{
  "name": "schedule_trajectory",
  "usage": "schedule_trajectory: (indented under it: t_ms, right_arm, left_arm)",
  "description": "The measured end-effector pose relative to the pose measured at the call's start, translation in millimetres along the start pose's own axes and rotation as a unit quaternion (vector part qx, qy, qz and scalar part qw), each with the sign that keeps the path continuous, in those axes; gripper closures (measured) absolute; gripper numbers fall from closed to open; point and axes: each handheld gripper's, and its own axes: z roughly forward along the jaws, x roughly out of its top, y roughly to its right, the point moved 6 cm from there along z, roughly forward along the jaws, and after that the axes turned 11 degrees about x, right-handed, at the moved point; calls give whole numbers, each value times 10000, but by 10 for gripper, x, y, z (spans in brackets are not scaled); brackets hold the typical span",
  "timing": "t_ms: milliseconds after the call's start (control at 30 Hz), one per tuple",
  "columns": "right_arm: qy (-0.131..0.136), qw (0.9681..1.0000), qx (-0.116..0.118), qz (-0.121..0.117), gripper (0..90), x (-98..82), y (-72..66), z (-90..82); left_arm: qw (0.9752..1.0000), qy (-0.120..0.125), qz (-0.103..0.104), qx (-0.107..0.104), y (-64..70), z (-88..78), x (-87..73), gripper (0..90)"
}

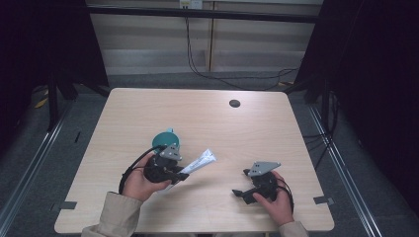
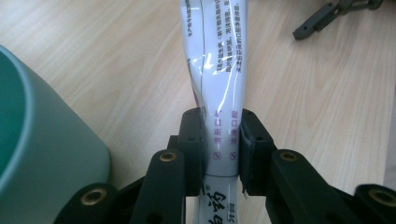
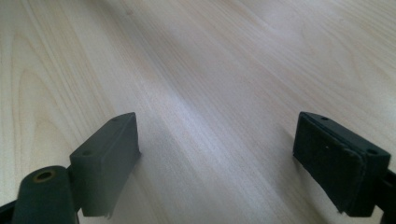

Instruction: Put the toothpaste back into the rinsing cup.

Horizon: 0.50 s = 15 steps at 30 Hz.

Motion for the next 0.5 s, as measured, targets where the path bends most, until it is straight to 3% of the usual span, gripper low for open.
schedule_trajectory:
  t_ms: [233,400,500]
  right_arm:
    - [2,10000,-1,1,137,0,0,0]
    - [2,10000,-1,3,138,0,0,0]
    - [-2,10000,1,-3,138,0,0,0]
  left_arm:
    - [9987,434,-221,121,-63,-113,92,745]
    - [9977,557,-320,203,-104,-162,124,746]
    - [9959,754,-457,213,-144,-207,153,746]
